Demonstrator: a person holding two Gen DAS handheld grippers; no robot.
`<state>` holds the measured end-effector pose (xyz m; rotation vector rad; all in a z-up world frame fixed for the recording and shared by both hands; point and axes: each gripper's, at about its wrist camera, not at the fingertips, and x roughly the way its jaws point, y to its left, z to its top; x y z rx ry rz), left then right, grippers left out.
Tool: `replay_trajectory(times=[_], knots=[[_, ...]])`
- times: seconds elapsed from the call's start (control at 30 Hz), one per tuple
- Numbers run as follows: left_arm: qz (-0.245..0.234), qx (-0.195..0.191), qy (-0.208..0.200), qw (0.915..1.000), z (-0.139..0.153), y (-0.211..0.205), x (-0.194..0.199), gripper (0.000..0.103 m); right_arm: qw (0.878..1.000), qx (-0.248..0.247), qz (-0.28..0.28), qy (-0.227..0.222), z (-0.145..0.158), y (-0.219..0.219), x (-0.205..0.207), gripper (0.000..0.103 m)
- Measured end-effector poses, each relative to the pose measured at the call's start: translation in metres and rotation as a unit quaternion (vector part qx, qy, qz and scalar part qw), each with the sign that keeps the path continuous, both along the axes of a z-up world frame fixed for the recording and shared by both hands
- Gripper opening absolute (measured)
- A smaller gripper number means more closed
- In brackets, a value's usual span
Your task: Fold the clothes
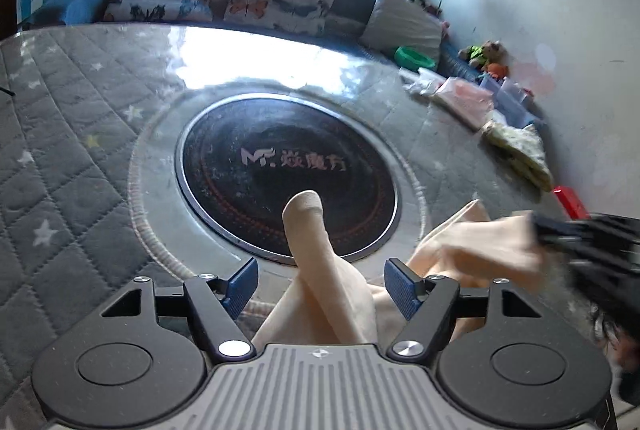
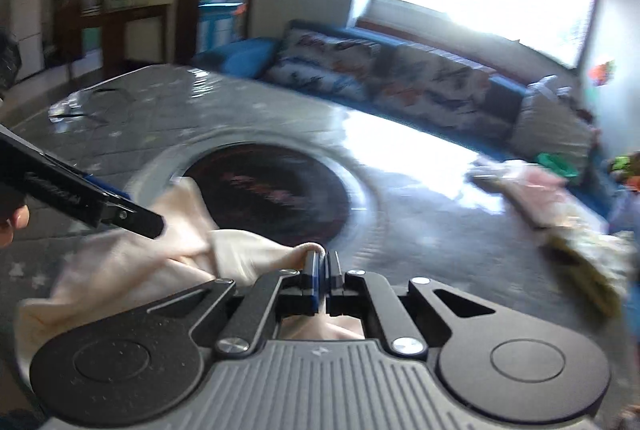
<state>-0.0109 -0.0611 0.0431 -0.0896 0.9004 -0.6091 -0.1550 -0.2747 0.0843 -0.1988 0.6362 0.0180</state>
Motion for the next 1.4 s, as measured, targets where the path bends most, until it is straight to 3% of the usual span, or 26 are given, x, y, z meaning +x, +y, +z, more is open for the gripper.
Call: replay_trajectory(times=[0.1,0.17,0.23,0.37,0.47,0.57,0.63,0.77,0.9,1.07,1.27,1.4], knots=[[0.002,0.002,0.007,1.0,-0.007,-0.003,0.007,0.068,0.998,-0.01,-0.057,-0.009,0.007,-0.032,-0.026,0.002],[0.002,-0.003,0.012,0.9999,-0.01,-0.003,0.011,0.049,0.995,-0.013,-0.102,-0.006,0.007,-0.055,-0.043,0.002],[0.001,-0.006,0.016,0.9999,-0.012,-0.003,0.014,0.041,0.99,-0.015,-0.143,0.004,0.002,-0.076,-0.057,0.002],[-0.004,-0.013,0.01,0.9998,-0.013,0.002,0.013,0.015,0.978,-0.01,-0.207,0.04,-0.015,-0.111,-0.074,0.003],[0.009,-0.02,-0.002,0.9998,-0.006,0.013,0.009,0.008,0.972,0.015,-0.227,0.062,-0.026,-0.126,-0.079,0.005],[0.034,-0.023,-0.019,0.999,0.003,0.033,0.004,0.005,0.974,0.007,-0.218,0.055,-0.024,-0.121,-0.075,0.013],[0.059,-0.022,-0.034,0.9974,0.011,0.049,-0.001,0.005,0.977,-0.004,-0.208,0.046,-0.021,-0.115,-0.071,0.024],[0.112,-0.018,-0.055,0.992,0.022,0.089,-0.015,0.004,0.984,-0.018,-0.174,0.017,-0.006,-0.096,-0.054,0.034],[0.127,-0.026,-0.027,0.9912,0.023,0.107,-0.013,0.01,0.991,0.008,-0.132,0.014,-0.003,-0.082,-0.037,0.037],[0.093,-0.031,-0.015,0.995,0.019,0.078,-0.003,0.052,0.996,0.035,-0.075,0.029,-0.016,-0.05,-0.018,0.04],[0.072,-0.021,0.033,0.9967,-0.006,0.038,0.021,0.062,0.998,0.044,-0.035,0.041,-0.026,-0.025,-0.016,0.046],[0.074,-0.034,0.059,0.9949,-0.022,0.027,0.03,0.06,0.997,0.051,-0.035,0.043,-0.028,-0.022,-0.016,0.049]])
